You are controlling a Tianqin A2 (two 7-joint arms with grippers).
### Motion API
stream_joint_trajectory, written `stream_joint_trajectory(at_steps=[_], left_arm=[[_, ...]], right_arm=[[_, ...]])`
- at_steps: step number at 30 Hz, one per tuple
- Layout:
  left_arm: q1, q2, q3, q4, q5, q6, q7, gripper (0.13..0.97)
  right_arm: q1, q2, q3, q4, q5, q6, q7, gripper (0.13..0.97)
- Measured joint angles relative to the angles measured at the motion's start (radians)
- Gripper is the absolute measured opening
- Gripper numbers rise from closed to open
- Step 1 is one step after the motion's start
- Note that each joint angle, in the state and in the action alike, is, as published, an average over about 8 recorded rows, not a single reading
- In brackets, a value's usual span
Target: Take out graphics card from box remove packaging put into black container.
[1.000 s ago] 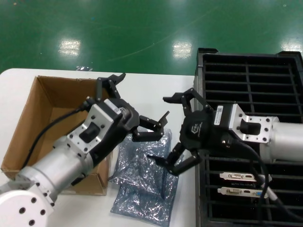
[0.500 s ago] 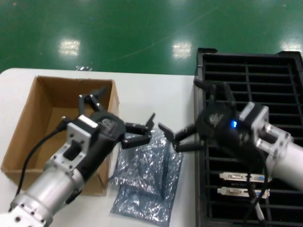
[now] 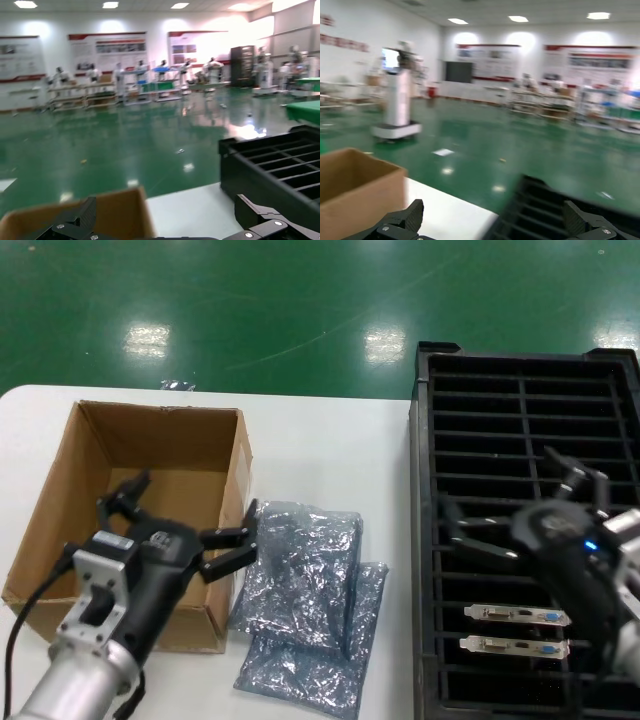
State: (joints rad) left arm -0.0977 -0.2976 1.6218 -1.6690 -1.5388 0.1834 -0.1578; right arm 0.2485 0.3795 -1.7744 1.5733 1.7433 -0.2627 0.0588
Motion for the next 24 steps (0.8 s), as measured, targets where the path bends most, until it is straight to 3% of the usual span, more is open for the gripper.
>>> stream_joint_trajectory(at_steps=[7,11,24], left_arm=[[0.053,-0.001,-0.012,0.038,-0.142,-0.1,0.086,0.966],[0.072,-0.002,-0.016,0.051,-0.193,-0.136,0.117,0.966],[0.078,-0.002,-0.017,0.055,-0.209,-0.147,0.127,0.966]], right_arm=[[-0.135,-0.043,0.095,0.014,0.031,0.143,-0.032,0.966],[-0.184,-0.059,0.129,0.02,0.042,0.195,-0.044,0.966],[-0.199,-0.064,0.14,0.021,0.045,0.211,-0.047,0.966]])
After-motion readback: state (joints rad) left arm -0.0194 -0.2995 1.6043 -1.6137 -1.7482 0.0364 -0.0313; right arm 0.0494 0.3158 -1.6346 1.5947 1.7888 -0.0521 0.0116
